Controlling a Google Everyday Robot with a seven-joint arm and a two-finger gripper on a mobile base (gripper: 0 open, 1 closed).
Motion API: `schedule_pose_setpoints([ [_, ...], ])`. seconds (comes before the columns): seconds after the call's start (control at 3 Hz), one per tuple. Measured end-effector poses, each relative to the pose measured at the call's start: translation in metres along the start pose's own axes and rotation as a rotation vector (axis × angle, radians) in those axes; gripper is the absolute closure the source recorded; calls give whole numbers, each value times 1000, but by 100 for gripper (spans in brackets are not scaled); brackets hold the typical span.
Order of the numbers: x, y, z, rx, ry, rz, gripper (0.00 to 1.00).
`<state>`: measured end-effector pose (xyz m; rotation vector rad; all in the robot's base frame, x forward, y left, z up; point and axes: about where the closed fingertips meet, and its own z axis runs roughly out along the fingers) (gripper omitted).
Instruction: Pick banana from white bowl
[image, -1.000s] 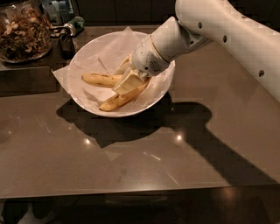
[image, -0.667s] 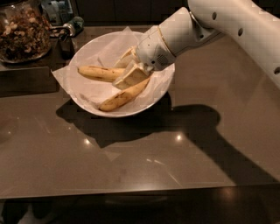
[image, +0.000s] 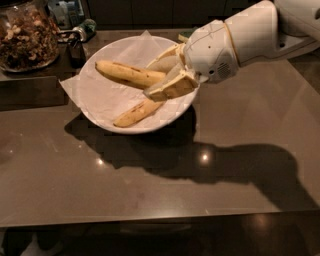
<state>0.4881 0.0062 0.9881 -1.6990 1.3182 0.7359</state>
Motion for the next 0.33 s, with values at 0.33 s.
schedule_pose_setpoints([
  [0.33,-11,24,-24,26,12,13,100],
])
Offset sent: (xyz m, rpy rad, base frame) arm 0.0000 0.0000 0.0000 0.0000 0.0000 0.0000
